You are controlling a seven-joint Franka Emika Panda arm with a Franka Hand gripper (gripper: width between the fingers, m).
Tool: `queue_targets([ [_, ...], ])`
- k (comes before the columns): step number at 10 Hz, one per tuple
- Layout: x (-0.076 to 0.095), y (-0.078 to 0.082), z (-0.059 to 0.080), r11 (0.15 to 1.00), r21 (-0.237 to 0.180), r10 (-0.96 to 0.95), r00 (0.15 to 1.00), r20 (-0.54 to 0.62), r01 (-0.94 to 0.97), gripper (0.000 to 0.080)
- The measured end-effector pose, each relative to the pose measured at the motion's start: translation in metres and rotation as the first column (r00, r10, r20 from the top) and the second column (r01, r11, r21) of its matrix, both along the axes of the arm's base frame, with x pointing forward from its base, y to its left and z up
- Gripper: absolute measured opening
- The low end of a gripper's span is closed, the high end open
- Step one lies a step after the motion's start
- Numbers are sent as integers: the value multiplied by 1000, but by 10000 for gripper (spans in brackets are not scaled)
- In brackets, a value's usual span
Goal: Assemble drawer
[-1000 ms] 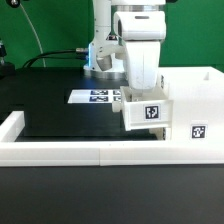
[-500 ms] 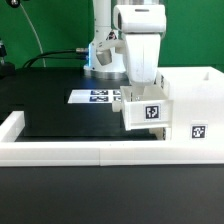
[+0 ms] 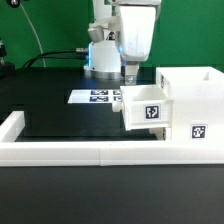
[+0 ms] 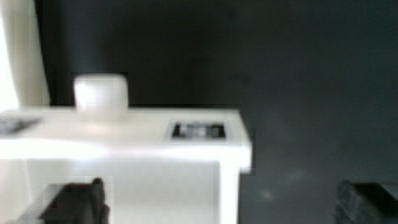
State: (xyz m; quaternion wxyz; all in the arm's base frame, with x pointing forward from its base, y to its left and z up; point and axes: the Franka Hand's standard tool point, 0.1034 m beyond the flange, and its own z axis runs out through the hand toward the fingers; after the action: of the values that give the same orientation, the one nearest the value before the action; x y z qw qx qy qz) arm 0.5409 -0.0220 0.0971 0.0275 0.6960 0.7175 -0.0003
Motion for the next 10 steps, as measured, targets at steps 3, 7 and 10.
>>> queue_targets([
  [3,11,-23,-4,998,19,53,999,-5,-53,649],
  [7,-3,-48,-33,986,157,61,997,-36,-55,649],
  [10,-10,-45,-49,970,241,55,996,-67,-38,649],
])
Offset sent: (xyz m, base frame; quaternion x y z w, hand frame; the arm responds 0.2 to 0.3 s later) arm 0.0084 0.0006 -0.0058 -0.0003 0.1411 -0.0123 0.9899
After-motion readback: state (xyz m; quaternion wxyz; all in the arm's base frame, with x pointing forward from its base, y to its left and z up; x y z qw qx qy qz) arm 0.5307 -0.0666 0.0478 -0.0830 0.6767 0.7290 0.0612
